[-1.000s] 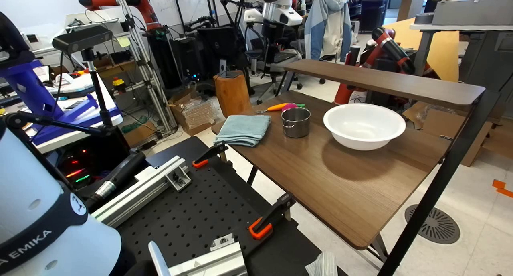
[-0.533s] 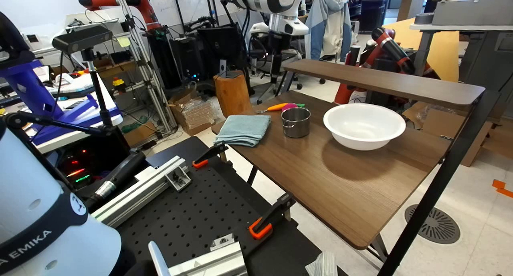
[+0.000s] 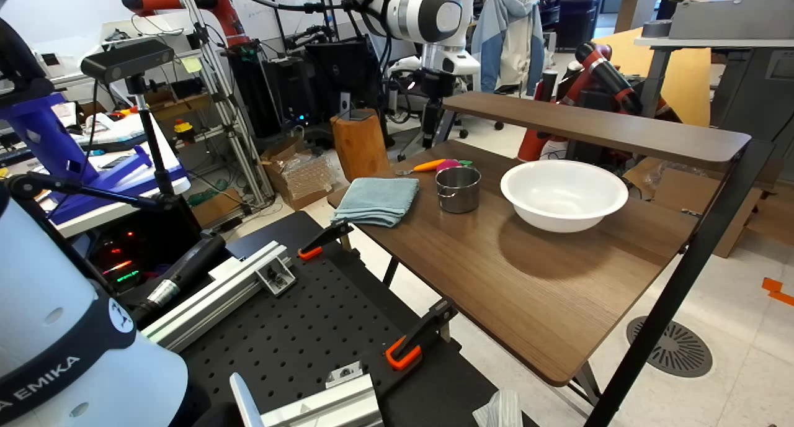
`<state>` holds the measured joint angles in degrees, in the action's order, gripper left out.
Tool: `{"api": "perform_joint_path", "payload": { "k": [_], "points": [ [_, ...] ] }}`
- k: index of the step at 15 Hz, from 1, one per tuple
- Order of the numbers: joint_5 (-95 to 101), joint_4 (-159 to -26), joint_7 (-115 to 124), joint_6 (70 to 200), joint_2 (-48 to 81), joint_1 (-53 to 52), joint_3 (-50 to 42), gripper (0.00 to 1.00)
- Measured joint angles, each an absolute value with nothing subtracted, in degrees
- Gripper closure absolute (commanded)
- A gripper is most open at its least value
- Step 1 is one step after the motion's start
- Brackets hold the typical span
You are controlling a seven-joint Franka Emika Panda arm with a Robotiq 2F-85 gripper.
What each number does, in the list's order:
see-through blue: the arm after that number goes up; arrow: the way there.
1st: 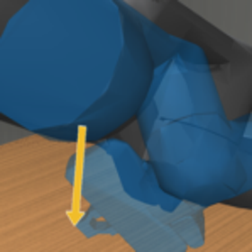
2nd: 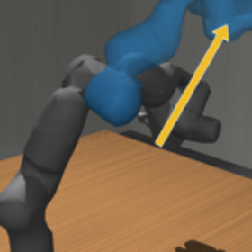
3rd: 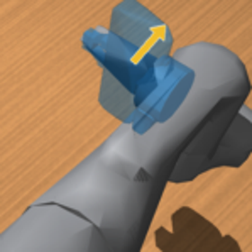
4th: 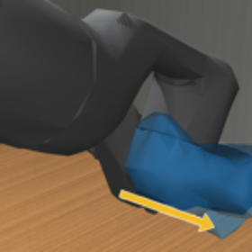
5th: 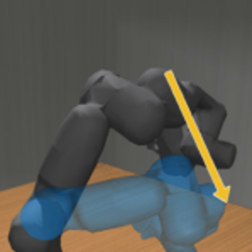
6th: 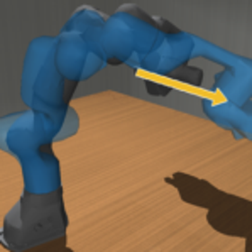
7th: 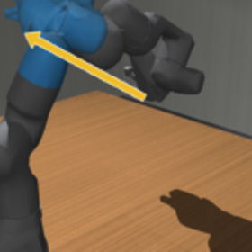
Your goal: Put the red plush toy in the white basin
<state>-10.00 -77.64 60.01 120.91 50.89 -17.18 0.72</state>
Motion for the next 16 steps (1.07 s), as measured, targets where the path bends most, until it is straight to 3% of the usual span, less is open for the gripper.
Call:
{"api": "perform_joint_path", "payload": {
  "k": [16],
  "points": [
    [-10.0, -81.8, 70.8, 123.2, 51.8, -16.8, -2.2, 0.00]
  ]
}}
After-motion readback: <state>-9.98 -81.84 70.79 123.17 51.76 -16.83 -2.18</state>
